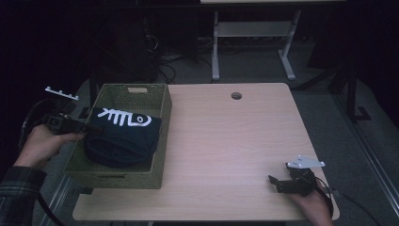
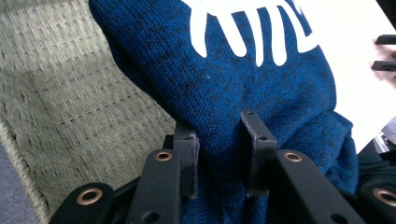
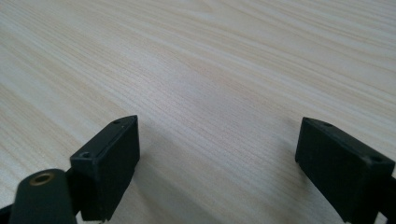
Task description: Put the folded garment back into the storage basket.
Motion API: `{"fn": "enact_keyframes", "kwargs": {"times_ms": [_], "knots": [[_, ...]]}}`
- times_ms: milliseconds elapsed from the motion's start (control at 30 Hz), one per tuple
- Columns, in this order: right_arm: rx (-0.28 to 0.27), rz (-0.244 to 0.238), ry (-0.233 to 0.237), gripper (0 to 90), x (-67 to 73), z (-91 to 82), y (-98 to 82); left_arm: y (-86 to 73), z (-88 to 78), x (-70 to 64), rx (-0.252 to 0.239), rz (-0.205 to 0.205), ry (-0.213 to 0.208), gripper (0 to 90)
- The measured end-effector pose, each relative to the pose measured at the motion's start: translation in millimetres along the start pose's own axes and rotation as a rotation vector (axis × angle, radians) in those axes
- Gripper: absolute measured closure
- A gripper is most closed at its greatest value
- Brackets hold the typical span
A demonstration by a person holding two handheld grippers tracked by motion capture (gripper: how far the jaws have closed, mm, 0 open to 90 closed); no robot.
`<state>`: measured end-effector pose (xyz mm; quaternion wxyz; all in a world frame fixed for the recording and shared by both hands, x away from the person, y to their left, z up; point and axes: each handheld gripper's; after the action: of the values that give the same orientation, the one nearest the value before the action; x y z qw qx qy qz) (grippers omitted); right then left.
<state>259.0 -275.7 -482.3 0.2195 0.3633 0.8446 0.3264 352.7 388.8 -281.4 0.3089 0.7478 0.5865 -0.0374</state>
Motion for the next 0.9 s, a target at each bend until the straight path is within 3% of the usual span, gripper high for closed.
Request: {"fn": "enact_keyframes", "kwargs": {"times_ms": [200, 667, 900], "knots": [[0.001, 0.002, 0.000, 13.4, 0.0, 0.1, 0.1, -1.4, 12.5, 9.4, 0.024, -0.013, 0.035, 71.5], [0.003, 0.003, 0.001, 13.3, -0.1, 0.1, 0.3, -5.5, 44.1, 32.9, 0.055, -0.060, 0.048, 71.5], [0.002, 0.003, 0.001, 13.3, -0.1, 0.1, 0.3, -7.9, 55.1, 38.4, 0.073, -0.068, 0.061, 71.5]]}}
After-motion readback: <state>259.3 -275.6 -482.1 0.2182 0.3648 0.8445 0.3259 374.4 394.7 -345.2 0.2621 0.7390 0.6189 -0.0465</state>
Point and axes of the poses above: each handheld gripper's, and its own axes: z roughly forward along the jaws, y roughly out of its top, x roughly to its left, and after that the axes turned 13 degrees about -z, right-handed
